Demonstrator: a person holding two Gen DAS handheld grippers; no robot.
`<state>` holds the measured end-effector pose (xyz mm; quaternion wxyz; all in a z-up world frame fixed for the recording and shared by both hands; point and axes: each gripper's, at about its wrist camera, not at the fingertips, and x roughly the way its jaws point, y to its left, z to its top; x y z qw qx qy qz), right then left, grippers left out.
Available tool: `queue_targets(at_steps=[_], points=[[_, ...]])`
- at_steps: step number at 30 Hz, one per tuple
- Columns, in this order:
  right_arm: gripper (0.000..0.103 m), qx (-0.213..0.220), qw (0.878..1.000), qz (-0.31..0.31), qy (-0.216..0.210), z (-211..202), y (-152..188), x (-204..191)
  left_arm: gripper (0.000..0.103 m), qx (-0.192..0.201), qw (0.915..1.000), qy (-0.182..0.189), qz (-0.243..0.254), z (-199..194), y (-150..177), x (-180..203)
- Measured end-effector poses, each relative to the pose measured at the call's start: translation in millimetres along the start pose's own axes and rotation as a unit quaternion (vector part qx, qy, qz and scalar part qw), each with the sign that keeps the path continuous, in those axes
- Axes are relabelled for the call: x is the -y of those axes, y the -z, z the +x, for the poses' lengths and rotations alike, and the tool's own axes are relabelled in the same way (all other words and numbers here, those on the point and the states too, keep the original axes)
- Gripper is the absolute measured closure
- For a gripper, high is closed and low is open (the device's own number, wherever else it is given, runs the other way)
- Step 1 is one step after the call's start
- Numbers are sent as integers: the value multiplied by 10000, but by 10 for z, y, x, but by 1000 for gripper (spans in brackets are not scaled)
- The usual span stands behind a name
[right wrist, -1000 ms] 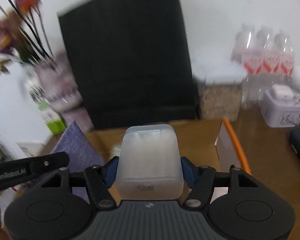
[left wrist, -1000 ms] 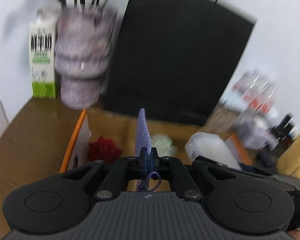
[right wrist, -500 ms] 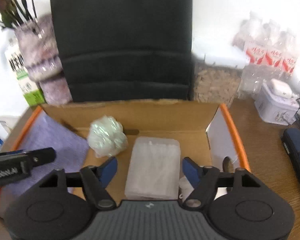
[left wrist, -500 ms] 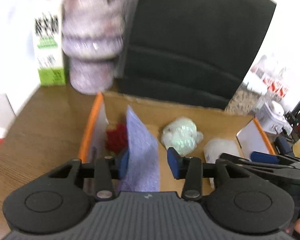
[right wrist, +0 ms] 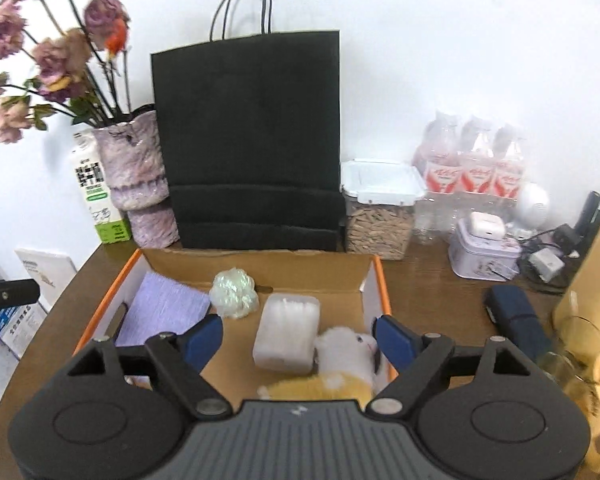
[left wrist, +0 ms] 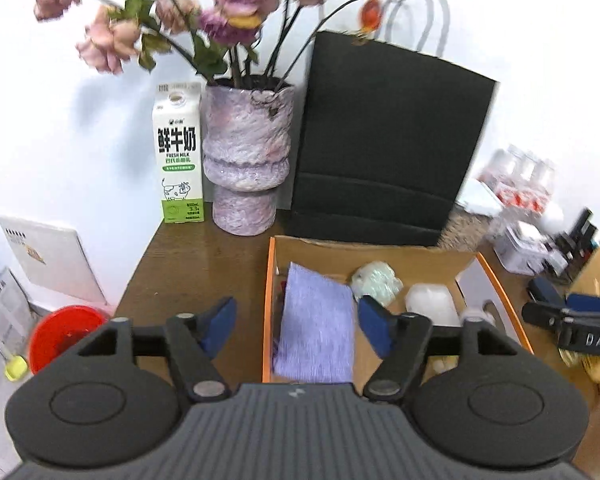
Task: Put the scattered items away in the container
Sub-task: 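Open both tools to release the pouch and container in the box, then withdraw both tools from the box back toward the table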
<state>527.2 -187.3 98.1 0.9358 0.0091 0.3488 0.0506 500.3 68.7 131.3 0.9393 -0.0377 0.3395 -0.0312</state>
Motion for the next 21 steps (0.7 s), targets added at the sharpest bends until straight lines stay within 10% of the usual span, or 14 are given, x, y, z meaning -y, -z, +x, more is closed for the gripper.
queue_targets(at_steps=[12, 21], points=[[16, 175, 9995, -42, 276, -928, 496, 426, 10, 210, 9992, -292, 155, -804, 522, 30], [14, 350, 9988, -276, 191, -1450, 1300, 490, 5, 154, 9993, -247, 221, -1204, 1574, 177]])
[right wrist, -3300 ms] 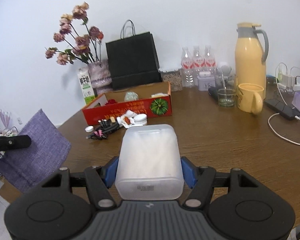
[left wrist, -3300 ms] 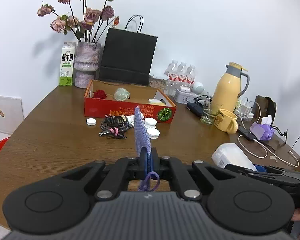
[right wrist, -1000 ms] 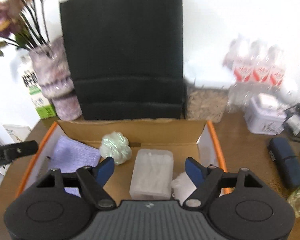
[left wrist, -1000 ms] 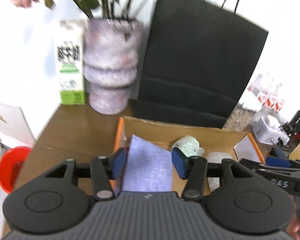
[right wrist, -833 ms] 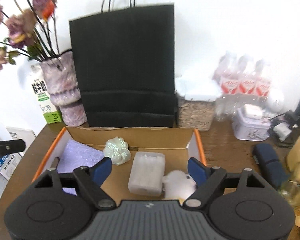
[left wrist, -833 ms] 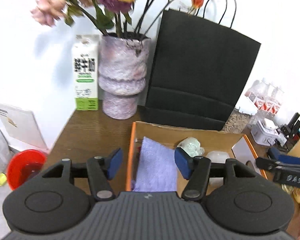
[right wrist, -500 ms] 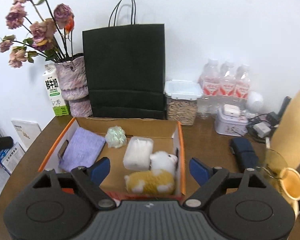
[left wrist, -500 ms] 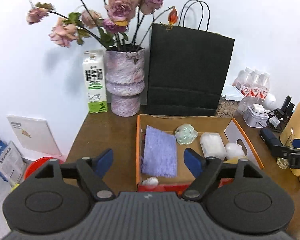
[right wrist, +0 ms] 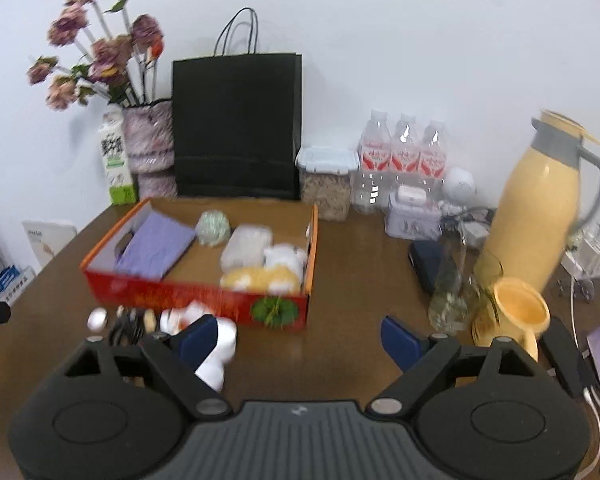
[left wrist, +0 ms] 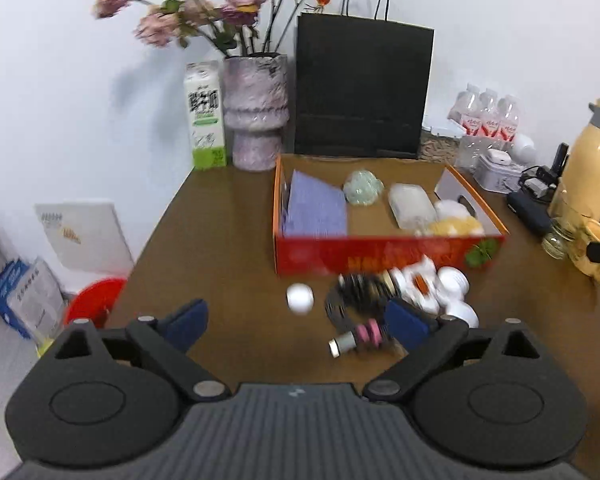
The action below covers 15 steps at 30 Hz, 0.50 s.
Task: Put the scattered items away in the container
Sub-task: 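Withdraw both tools from the box back toward the table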
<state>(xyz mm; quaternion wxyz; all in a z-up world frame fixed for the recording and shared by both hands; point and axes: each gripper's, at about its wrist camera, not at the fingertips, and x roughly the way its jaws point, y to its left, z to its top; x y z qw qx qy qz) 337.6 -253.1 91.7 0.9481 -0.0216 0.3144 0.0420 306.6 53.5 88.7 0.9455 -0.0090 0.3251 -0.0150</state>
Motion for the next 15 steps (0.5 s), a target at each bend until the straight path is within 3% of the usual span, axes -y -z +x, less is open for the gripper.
queue_targets(at_steps=[4, 7, 9, 12, 15], points=[[8, 245, 9976, -360, -533, -421, 546, -95, 1, 427, 9983, 386, 65, -471, 588, 103], [8, 168, 9983, -508, -249, -613, 858, -179, 0, 724, 9958, 275, 489, -737, 911, 212], [8, 235, 9983, -450, -294, -792, 1072, -206, 0, 896, 9949, 166, 441, -842, 1109, 231], [8, 355, 9974, -212, -594, -1025, 1386, -159, 0, 591, 9974, 140, 399, -873, 1429, 263], [8, 287, 9983, 81, -508, -1163, 1662, -94, 0, 325, 9987, 379, 135, -966, 1686, 290]])
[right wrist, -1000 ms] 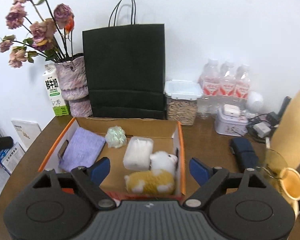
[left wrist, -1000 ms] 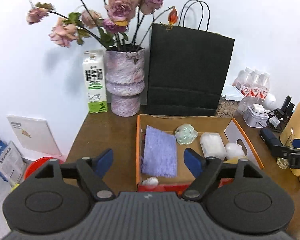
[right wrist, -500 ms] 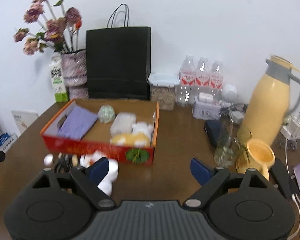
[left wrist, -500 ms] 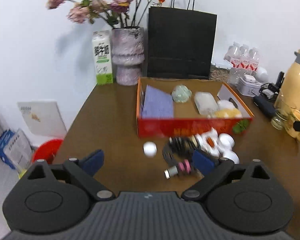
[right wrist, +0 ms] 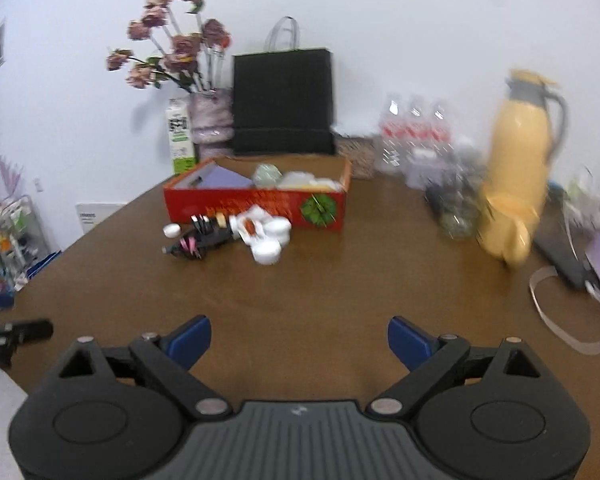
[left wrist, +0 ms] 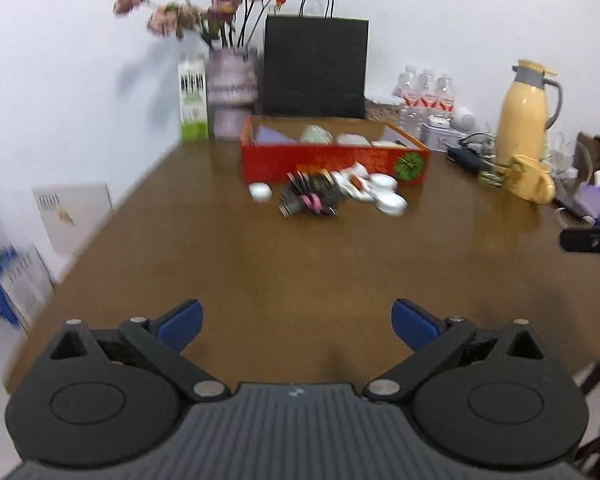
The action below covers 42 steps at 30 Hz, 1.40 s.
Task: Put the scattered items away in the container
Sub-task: 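Withdraw both tools from the box back toward the table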
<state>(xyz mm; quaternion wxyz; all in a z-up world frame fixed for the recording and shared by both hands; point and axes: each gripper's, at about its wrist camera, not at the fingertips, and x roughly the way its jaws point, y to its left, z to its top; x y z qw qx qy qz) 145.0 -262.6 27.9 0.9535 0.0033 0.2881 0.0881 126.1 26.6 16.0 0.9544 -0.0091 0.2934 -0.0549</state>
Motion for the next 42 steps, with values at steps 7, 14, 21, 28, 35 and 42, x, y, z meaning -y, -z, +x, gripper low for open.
queue_targets(at_steps=[7, 14, 21, 28, 35, 42], points=[[8, -48, 9996, -78, -278, -245, 498, -193, 0, 265, 9979, 220, 548, -306, 201, 241], [8, -97, 9989, -383, -268, -235, 648, -443, 0, -317, 9986, 221, 350, -185, 385, 219], [8, -134, 9990, -324, -269, -193, 663, -456, 0, -349, 9988, 146, 312, -165, 420, 171], [8, -221, 9993, -206, -214, -96, 664, -389, 0, -482, 9985, 106, 239, -69, 389, 147], [8, -351, 9991, -38, -253, 154, 590, -326, 6, -76, 9991, -196, 364, 71, 264, 128], [24, -479, 9983, 29, -324, 563, 394, -290, 22, -259, 9991, -292, 144, 431, 11, -115]])
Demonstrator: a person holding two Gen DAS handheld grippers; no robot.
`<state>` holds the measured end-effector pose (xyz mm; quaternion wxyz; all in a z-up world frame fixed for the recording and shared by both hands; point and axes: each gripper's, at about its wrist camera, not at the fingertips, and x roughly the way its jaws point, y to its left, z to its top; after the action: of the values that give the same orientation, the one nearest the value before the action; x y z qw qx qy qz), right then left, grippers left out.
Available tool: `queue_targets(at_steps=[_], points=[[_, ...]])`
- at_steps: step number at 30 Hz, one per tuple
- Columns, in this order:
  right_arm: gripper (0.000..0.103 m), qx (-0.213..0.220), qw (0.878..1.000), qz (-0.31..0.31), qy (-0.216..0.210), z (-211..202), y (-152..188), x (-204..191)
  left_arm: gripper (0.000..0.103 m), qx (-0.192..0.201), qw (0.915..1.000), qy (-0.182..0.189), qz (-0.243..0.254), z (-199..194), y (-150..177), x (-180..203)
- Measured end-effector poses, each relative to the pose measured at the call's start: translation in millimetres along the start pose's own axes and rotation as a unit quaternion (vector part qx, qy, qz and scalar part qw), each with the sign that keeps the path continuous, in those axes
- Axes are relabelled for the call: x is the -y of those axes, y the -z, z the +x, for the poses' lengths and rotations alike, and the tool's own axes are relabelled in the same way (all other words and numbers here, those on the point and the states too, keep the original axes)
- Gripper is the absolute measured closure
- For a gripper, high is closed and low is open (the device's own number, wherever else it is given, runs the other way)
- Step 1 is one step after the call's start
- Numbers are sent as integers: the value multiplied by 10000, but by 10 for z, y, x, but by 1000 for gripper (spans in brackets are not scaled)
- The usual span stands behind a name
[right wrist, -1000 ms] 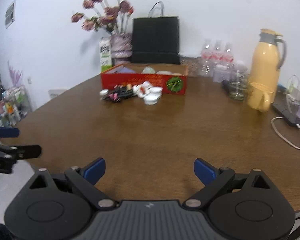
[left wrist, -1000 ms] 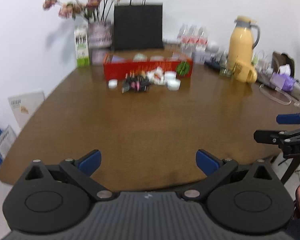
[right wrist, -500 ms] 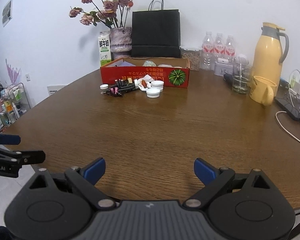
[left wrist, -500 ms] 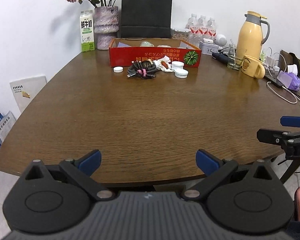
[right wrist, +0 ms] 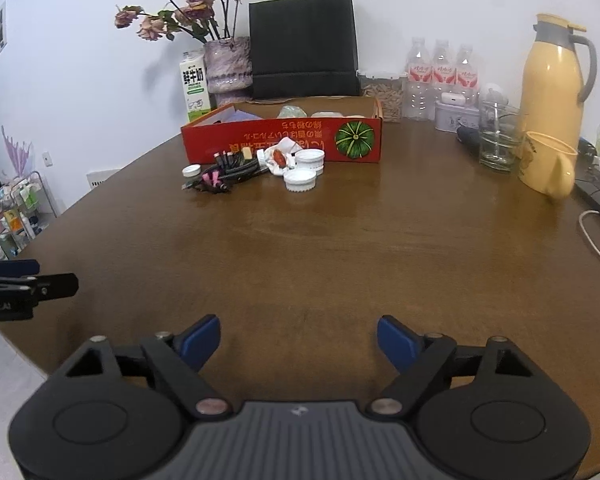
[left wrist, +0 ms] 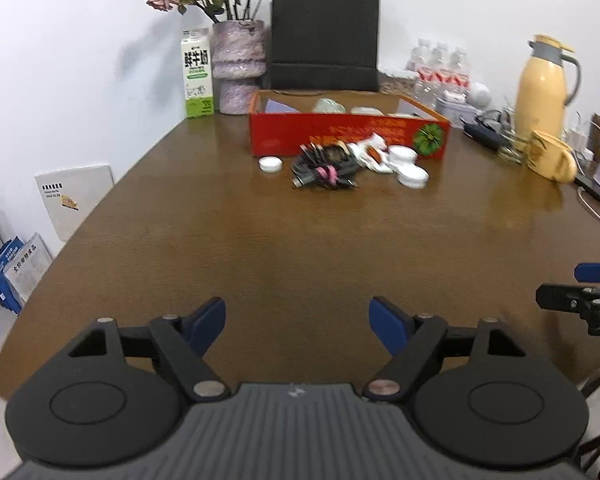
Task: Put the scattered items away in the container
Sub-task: 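Withdraw both tools from the box back toward the table, then grasp a white bottle cap with the left tool while the right tool grasps another cap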
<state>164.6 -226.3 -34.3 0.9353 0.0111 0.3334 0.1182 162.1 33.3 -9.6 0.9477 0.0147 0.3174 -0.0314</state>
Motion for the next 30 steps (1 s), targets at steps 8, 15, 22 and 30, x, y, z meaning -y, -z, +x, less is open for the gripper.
queue_targets(at_steps=[8, 15, 22, 30], points=[[39, 142, 9998, -77, 63, 529, -538, 28, 30, 278, 9996, -70, -64, 454, -539, -219], [40, 134, 9999, -102, 23, 1135, -972, 19, 30, 311, 9992, 60, 259, 1413, -1070, -391], [40, -262, 9994, 179, -118, 1869, -1233, 49, 31, 69, 9991, 284, 311, 2246, -1313, -471], [64, 23, 9993, -362, 109, 2114, -1317, -112, 73, -19, 9988, 398, 296, 2419, -1278, -449]])
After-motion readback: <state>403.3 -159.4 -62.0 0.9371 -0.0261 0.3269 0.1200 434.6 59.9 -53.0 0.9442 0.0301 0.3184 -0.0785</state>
